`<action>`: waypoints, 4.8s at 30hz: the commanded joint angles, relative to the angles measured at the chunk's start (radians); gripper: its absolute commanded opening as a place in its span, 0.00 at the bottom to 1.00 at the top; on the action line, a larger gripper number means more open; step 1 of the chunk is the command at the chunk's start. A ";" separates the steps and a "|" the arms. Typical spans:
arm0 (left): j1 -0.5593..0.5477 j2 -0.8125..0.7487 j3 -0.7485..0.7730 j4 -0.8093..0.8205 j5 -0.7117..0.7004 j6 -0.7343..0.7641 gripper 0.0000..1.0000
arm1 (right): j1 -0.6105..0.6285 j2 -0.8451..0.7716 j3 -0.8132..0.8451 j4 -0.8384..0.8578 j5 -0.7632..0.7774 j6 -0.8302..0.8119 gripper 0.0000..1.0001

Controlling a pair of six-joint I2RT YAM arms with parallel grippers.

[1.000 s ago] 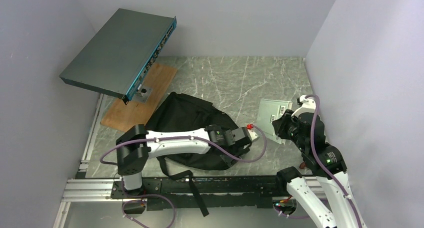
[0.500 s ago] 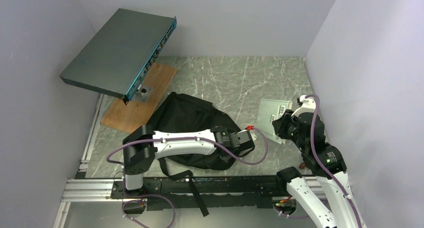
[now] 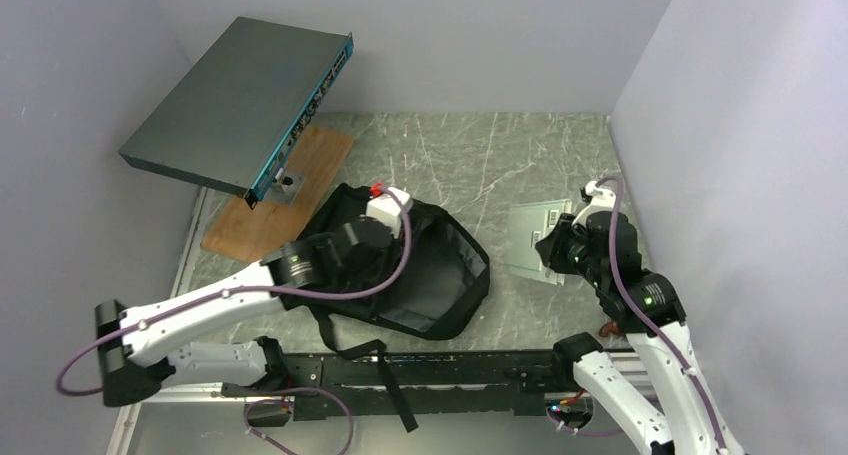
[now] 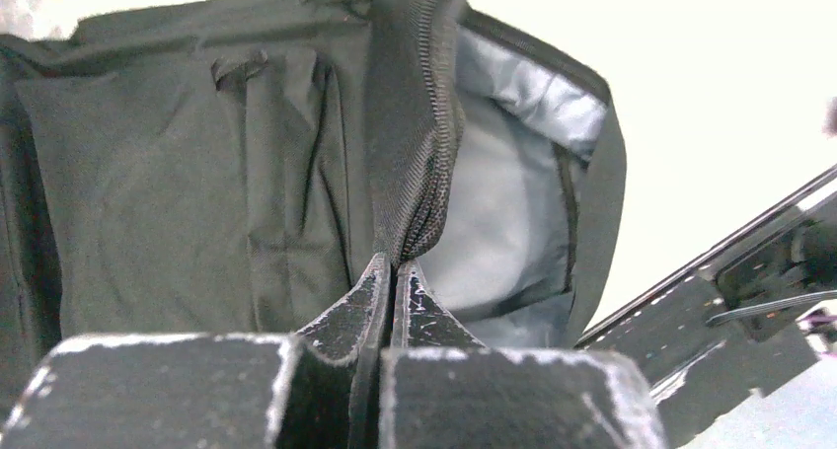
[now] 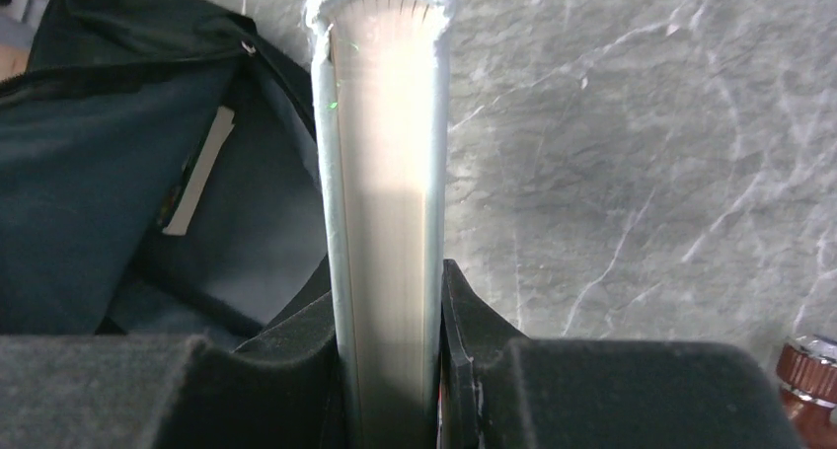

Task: Pack the student bag
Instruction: Place the book in the student bag, then zip the student bag at the center of the board.

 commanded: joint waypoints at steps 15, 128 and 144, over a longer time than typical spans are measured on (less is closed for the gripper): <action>0.038 -0.113 0.029 0.188 -0.046 0.079 0.00 | 0.003 0.109 0.066 0.227 -0.678 0.488 0.00; 0.038 -0.031 -0.026 0.091 0.145 0.053 0.00 | 0.430 0.159 -0.401 0.535 0.230 0.143 0.66; 0.029 -0.085 -0.310 0.193 0.349 -0.173 0.00 | 0.219 0.494 -0.019 0.639 -0.020 0.018 0.47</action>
